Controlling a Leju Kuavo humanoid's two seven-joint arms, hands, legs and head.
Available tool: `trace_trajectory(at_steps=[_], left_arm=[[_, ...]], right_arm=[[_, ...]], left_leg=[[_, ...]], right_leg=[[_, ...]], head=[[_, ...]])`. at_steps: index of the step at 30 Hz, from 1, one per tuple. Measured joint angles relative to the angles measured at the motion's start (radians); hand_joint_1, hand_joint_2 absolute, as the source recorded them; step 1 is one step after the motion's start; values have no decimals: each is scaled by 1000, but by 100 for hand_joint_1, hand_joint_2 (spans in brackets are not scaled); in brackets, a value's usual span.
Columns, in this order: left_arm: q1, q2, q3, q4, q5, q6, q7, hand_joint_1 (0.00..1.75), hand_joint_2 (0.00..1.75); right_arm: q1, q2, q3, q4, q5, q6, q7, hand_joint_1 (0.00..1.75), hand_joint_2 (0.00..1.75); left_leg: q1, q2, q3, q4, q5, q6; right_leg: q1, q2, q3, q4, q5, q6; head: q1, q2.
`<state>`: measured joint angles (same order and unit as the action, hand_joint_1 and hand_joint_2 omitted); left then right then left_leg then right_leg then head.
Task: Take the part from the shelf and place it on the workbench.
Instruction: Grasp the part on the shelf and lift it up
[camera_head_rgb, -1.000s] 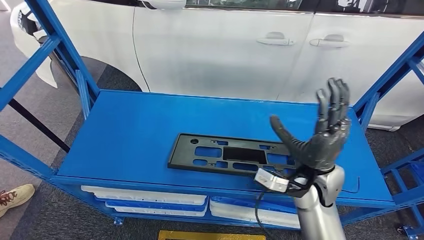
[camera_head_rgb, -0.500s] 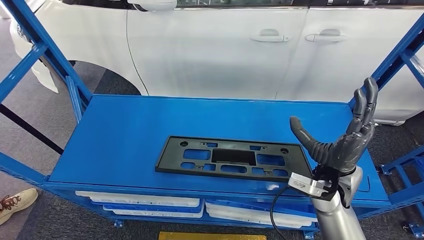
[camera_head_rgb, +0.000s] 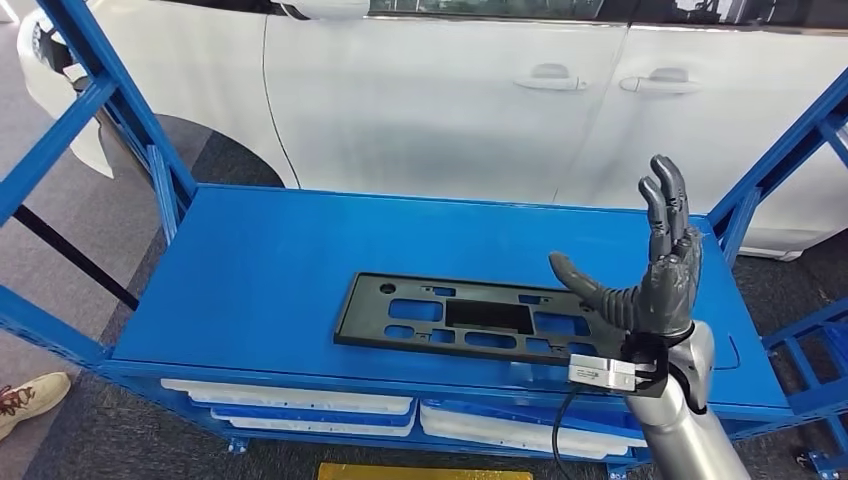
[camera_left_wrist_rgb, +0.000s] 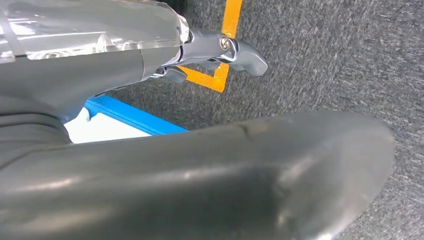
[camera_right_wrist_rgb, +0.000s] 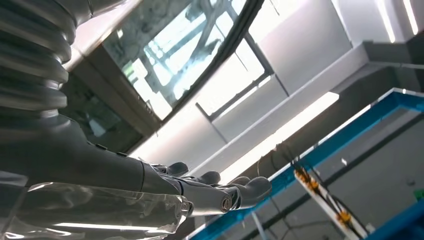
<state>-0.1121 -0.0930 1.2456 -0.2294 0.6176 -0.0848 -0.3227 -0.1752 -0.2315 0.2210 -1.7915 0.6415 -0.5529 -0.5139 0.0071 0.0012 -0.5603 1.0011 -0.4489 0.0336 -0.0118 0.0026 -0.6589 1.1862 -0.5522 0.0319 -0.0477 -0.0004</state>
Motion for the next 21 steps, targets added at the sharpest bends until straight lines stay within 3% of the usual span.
trace_trajectory(at_steps=[2, 3, 5, 7, 8, 12, 14, 16, 17, 18, 19, 21], left_arm=[[2, -7, 0, 1, 0, 0, 5, 0, 0], [3, -11, 0, 1, 0, 0, 8, 0, 0], [3, -21, 0, 2, 0, 0, 15, 0, 0], [3, -29, 0, 3, 0, 0, 19, 0, 0], [3, -31, 0, 3, 0, 0, 19, 0, 0], [3, -36, 0, 4, 0, 0, 19, 0, 0], [3, -37, 0, 4, 0, 0, 20, 0, 0], [4, -37, 0, 4, 0, -2, 21, 0, 0], [5, -37, 0, 4, 0, -3, 22, 0, 0], [6, -37, 0, 4, 0, -4, 24, 0, 0], [6, -37, 0, 4, 0, -6, 26, 0, 0], [7, -37, 0, 4, 0, -12, 30, 0, 0]], right_arm=[[6, -17, 6, 3, -37, 44, -8, 0, 175], [8, -25, 10, 3, -52, 70, -15, 0, 175], [11, -39, 20, 3, -70, 116, -29, 0, 175], [12, -49, 28, 0, -75, 137, -35, 0, 175], [13, -52, 31, -1, -76, 140, -37, 0, 175], [15, -57, 39, -6, -77, 142, -38, 0, 175], [16, -59, 43, -8, -78, 149, -39, 0, 175], [20, -61, 47, -11, -76, 167, -40, 0, 175], [25, -64, 49, -14, -71, 179, -41, 0, 175], [31, -70, 51, -17, -64, 187, -42, 0, 175], [39, -77, 53, -22, -54, 193, -43, 0, 175], [56, -94, 56, -34, -23, 194, -50, 0, 175]], left_leg=[[-1, 0, 0, 1, -1, 2], [-1, -1, 1, 1, -2, 2], [-1, -2, 6, 3, -6, -1], [-5, -3, 8, 7, -12, -8], [-6, -3, 7, 9, -14, -12], [-6, -3, 5, 17, -27, -33], [-4, -3, -27, 92, -72, -42], [-2, -3, -91, 227, -134, -47], [-2, -3, -119, 281, -149, -49], [-2, -3, -132, 301, -145, -49], [-2, -3, -125, 281, -122, -47], [-2, -2, -67, 151, -48, -40]], right_leg=[[-2, 0, -50, 99, -30, 5], [-2, 0, -52, 101, -17, 6], [-3, 0, -3, -6, 51, 4], [0, 0, 56, -130, 98, -4], [2, 1, 69, -160, 104, -9], [1, 2, 74, -174, 104, -31], [-3, 0, 79, -179, 104, -41], [-2, -2, 80, -179, 103, -46], [-1, -2, 81, -179, 102, -46], [-1, -2, 82, -179, 101, -46], [-1, -2, 83, -179, 100, -46], [-1, -1, 89, -178, 97, -42]], head=[[0, 0], [0, 0], [0, 0], [0, 0], [0, 0], [0, 0], [0, 0], [0, 0], [0, 0], [0, 0], [0, 0], [0, 0]])
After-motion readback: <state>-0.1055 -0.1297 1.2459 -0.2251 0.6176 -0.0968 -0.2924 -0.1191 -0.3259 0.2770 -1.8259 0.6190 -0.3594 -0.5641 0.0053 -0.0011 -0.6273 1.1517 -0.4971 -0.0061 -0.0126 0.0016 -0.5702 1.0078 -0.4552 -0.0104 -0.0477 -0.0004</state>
